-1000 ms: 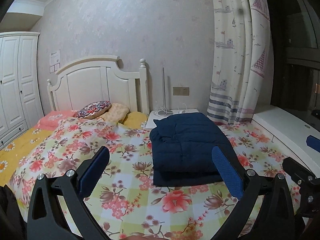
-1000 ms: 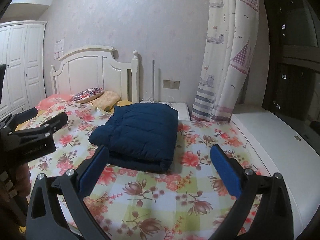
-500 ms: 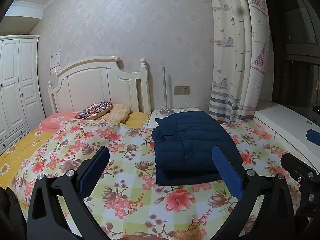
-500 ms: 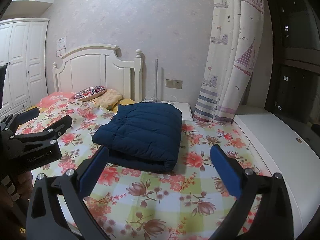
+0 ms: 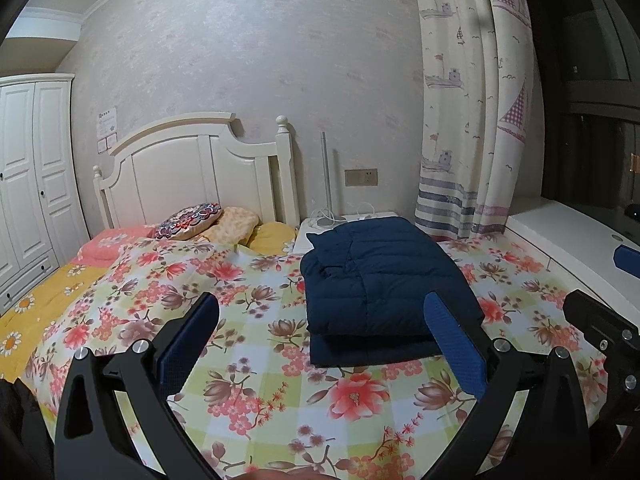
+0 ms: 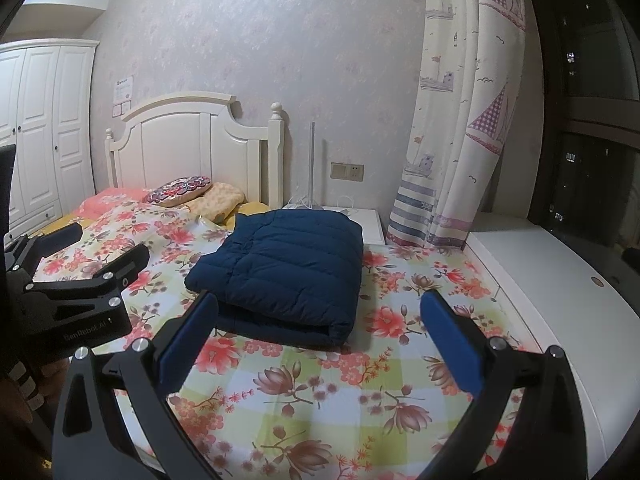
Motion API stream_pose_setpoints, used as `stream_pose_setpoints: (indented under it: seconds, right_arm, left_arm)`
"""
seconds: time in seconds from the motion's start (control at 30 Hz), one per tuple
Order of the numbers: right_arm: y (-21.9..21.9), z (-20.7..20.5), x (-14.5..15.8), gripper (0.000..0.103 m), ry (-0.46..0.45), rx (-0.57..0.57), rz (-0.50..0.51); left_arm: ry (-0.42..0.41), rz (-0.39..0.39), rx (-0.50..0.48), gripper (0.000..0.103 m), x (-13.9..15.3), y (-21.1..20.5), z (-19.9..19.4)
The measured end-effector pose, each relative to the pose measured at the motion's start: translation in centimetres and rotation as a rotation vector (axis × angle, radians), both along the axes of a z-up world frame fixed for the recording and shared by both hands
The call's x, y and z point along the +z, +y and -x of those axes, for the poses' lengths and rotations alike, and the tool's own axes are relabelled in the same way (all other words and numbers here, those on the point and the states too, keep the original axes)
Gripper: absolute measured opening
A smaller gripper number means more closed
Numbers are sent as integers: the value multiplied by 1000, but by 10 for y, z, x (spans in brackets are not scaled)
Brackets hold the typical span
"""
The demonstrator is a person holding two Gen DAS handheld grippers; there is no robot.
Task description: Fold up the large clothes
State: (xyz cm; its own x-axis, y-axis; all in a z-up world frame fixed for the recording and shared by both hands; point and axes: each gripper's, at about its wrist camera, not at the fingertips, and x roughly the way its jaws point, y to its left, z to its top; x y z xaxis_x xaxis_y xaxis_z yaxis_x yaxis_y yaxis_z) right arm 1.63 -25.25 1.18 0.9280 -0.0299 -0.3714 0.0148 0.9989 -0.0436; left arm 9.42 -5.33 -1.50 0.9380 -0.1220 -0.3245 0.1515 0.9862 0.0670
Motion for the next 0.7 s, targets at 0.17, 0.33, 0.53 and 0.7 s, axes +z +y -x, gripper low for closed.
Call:
stream_pose_setpoints:
  seconds: [0.17, 0.33, 0.53, 0.7]
  right_arm:
    - [0, 0, 0, 100, 1, 2, 1]
    - [0, 0, 0, 101, 1, 4, 0]
    - [1, 0, -1, 101, 2, 5, 0]
    - [1, 0, -1, 101, 2, 6, 1]
  left_arm:
    - [7, 0, -5, 99, -1, 3, -1]
    - [12, -2, -8, 99, -1, 4, -1]
    - [18, 0, -12, 99, -2, 6, -2]
    - [18, -1, -13, 99, -2, 6, -3]
